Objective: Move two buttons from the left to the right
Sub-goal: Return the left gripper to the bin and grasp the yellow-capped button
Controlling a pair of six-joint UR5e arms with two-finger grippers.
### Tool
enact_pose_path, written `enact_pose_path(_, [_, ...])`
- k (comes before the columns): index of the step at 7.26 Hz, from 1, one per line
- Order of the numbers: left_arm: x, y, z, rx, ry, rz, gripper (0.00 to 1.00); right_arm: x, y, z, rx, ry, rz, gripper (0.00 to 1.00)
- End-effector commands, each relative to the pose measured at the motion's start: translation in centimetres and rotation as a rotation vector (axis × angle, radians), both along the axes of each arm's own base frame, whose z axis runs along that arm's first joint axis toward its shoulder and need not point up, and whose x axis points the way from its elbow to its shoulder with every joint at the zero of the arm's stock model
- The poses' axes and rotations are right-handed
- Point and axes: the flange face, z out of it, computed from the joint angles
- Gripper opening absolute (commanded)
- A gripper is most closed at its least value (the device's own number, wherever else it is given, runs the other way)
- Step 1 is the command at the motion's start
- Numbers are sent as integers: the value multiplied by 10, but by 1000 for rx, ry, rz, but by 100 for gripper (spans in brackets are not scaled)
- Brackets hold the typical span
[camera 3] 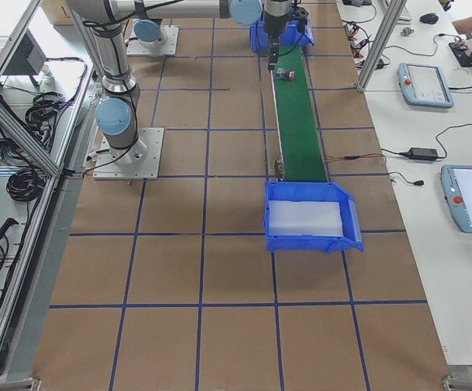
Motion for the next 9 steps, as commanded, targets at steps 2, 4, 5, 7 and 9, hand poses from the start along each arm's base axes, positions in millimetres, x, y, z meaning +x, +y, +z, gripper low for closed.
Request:
enact_pose_path(2, [-4, 0, 15, -20, -5, 1, 96, 0, 0, 0, 0, -1, -1, 100])
enact_pose_path(4, [-5, 2, 14, -14, -2, 5, 96, 0, 0, -1, 0, -1, -2, 100])
enact_pose_path(5, [-4, 2, 15, -15, -3, 6, 96, 0, 0, -1, 0, -1, -2, 100])
enact_pose_path(7, [-2, 2, 14, -14, -1, 8, 96, 0, 0, -1, 0, -1, -4, 100])
enact_pose_path(9, [0, 0, 7, -10, 3, 10, 96, 0, 0, -1, 0, -1, -4, 100])
